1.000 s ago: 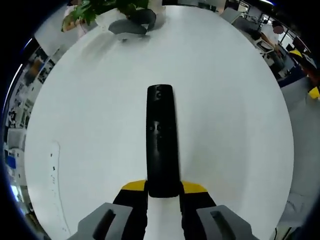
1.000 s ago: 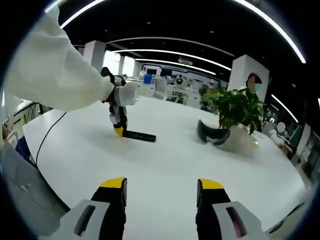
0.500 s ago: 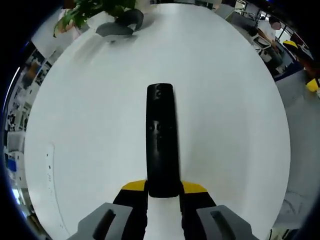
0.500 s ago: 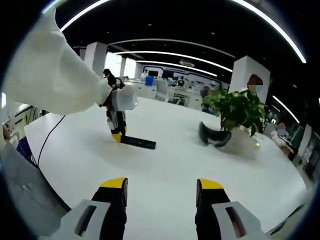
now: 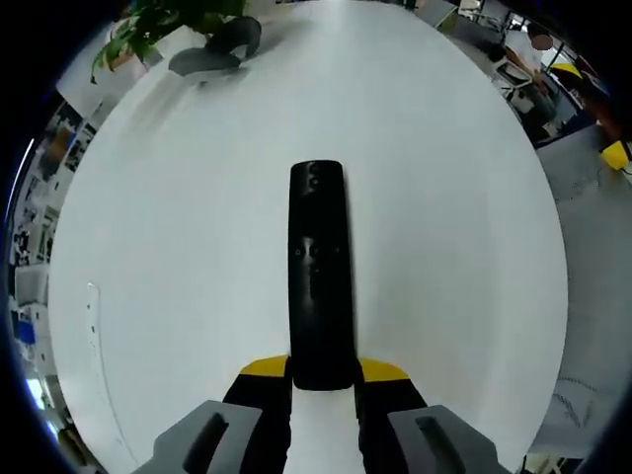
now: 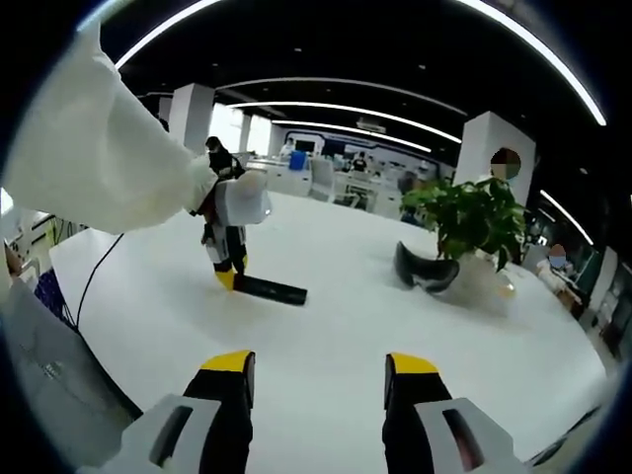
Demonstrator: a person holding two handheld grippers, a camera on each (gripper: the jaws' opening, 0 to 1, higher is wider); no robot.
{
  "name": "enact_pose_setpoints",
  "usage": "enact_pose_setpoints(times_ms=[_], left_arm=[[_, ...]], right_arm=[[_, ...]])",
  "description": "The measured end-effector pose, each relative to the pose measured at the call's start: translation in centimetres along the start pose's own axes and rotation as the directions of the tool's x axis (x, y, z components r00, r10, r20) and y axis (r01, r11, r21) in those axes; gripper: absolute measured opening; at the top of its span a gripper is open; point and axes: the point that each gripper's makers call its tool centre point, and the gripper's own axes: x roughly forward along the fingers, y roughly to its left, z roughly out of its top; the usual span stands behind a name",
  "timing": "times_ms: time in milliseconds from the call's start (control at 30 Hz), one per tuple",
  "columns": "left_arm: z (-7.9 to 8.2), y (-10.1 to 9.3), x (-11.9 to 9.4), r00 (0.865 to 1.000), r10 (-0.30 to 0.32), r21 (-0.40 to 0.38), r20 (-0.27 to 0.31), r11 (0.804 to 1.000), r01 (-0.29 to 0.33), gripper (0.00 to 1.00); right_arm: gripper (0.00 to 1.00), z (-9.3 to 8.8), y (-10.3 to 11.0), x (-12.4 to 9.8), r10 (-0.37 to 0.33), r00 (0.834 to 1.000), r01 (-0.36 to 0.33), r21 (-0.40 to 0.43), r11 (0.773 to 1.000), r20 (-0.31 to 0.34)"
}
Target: Press the specified remote control buttons in sequence, fully releasing each button before pressing the next.
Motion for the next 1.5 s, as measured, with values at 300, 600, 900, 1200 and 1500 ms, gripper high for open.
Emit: enact_pose_setpoints(times_ms=[300,600,900,1200,1500], left_arm=[[-0.1,-1.5,-0.1,1.0,0.0,-0.003,-0.009,1.0,0.0,0.23],[-0.3,-3.4,-0.2,1.0,-0.001,0.002,-0.011,1.0,0.001,0.23],[-0.3,-5.3,-0.4,1.0,-0.004,0.011,-0.013,1.0,0.004,0.23],[-0.5,-7.6,-0.4,1.0,-0.007,0.022,-0.016,1.0,0.008,0.23],[-0.8,-10.0,-0.5,1.0,-0.01,0.029,-0.002,1.0,0.011,0.23]], right_arm=[[0.48,0.1,-0.1,-0.2,-0.002,1.0,0.002,0.011,1.0,0.007],[0.4,0.3,-0.1,-0.4,-0.002,1.0,0.002,0.029,1.0,0.016],[0.36,0.5,0.1,-0.6,0.008,1.0,-0.009,0.031,0.999,0.025],[0.28,0.7,-0.3,-0.9,0.002,0.999,-0.004,0.056,0.998,0.04],[0.18,0.8,-0.3,-1.0,0.002,0.999,-0.005,0.077,0.997,0.043]])
